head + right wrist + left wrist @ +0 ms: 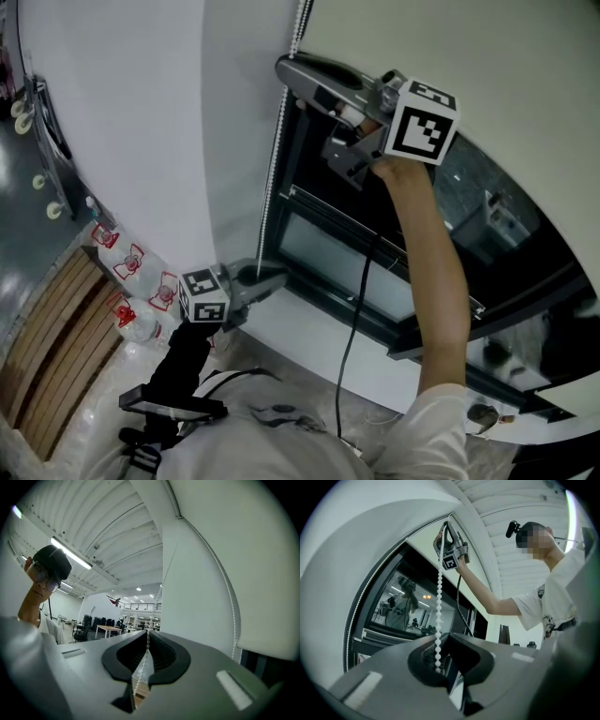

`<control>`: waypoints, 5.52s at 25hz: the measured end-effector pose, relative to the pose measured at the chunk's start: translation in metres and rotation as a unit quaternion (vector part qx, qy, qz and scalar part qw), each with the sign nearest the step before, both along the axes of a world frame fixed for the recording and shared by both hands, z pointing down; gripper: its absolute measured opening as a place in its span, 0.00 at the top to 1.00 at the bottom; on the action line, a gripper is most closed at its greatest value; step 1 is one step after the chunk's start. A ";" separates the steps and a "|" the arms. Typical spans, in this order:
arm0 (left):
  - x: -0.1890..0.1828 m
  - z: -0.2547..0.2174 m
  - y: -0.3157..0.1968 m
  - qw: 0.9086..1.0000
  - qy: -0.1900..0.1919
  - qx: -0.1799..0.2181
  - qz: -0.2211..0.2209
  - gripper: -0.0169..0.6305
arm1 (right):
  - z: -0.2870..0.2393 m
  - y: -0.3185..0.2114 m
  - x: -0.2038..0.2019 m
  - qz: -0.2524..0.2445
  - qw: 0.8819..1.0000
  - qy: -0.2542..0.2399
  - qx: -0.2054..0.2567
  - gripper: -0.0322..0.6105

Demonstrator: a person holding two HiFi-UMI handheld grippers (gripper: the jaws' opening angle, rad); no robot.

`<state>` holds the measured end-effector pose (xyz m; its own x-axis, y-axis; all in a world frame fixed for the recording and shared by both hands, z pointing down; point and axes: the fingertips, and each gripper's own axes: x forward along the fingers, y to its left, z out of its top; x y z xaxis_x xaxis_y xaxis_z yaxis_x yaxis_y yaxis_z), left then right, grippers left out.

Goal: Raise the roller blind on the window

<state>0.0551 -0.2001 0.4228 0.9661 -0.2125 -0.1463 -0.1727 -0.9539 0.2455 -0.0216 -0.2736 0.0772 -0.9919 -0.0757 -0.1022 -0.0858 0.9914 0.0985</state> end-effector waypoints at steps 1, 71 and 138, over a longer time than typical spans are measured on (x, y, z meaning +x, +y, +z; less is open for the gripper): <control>-0.001 0.001 0.000 1.000 0.000 0.000 0.000 0.98 | 0.000 0.001 0.000 -0.003 1.000 0.004 -0.004 0.92; -0.002 0.001 0.003 1.000 0.007 -0.001 -0.003 0.98 | 0.077 0.010 -0.001 -0.013 0.998 0.020 -0.050 0.74; 0.011 -0.006 0.002 1.000 0.007 0.001 0.020 0.98 | 0.239 0.052 0.007 -0.021 0.983 0.102 -0.149 0.93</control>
<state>0.0660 -0.1985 0.4167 0.9715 -0.1740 -0.1610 -0.1312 -0.9603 0.2462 -0.0147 -0.2212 0.3160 -0.9924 -0.0304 0.1192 -0.0523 0.9813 -0.1855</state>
